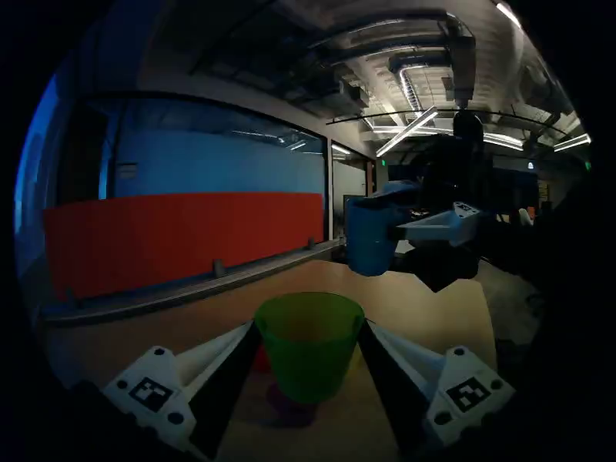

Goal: Pour water

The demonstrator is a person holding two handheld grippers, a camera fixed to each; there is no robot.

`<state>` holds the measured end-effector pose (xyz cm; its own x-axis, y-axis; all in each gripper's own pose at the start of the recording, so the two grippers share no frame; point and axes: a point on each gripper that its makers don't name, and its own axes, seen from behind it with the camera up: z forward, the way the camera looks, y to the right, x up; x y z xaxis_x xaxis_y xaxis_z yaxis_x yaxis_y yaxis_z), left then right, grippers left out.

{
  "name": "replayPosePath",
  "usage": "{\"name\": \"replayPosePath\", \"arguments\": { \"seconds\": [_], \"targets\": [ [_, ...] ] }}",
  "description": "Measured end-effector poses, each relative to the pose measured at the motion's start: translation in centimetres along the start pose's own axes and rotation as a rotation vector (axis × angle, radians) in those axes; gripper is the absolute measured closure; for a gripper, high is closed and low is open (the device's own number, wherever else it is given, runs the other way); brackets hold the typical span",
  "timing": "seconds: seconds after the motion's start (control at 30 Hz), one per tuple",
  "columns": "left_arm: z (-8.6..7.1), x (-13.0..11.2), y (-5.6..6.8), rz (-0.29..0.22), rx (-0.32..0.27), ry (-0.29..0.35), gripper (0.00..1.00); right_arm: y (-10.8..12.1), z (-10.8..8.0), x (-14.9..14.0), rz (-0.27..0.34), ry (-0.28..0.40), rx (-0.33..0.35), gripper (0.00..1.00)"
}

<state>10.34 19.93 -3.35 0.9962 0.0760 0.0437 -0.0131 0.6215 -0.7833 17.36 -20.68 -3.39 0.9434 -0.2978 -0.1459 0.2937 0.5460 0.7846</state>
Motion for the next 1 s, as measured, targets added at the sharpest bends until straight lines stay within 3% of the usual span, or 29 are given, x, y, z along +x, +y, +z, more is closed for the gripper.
{"name": "replayPosePath", "arguments": {
  "seconds": [1.0],
  "targets": [
    [0.9,0.6,1.3,0.020,-0.014,0.012,0.13,3.8,2.2,4.3,-0.250,0.022,-0.044,0.07]
  ]
}}
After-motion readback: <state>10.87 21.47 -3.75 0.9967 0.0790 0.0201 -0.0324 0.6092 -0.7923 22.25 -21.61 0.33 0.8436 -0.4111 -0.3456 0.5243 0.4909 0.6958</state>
